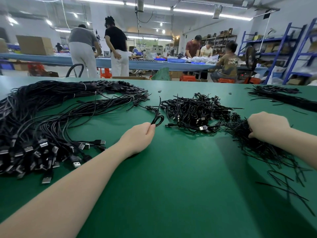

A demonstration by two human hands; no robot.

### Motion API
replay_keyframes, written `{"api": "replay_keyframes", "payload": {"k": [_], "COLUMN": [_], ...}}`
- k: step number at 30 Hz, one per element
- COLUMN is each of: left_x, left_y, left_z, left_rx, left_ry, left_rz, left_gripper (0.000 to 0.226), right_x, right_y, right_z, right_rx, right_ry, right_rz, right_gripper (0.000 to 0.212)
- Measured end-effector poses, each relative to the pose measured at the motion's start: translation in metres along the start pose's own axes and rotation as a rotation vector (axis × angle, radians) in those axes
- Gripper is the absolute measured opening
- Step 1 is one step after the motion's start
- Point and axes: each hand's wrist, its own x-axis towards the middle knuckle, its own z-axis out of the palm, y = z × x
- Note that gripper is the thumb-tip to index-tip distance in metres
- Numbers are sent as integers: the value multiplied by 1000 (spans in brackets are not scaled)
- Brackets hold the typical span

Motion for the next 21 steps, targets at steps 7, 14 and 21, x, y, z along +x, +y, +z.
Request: {"api": "replay_keyframes", "payload": {"k": [7, 14, 21], "left_x": [0, -2, -2], "left_y": [-1, 1, 1], "left_z": [2, 2, 0], "left_rx": [12, -7, -73], "left_ry": [0, 27, 30], "left_rz": [-4, -15, -35], "left_gripper": [40, 39, 38], "right_x": [2, 4, 3], "right_y": [2, 5, 4], "right_z": [6, 4, -14], "right_rx": [23, 71, 154], "right_ry": [18, 13, -29], "right_rz": [87, 170, 179], "right_gripper": [33, 20, 16]}}
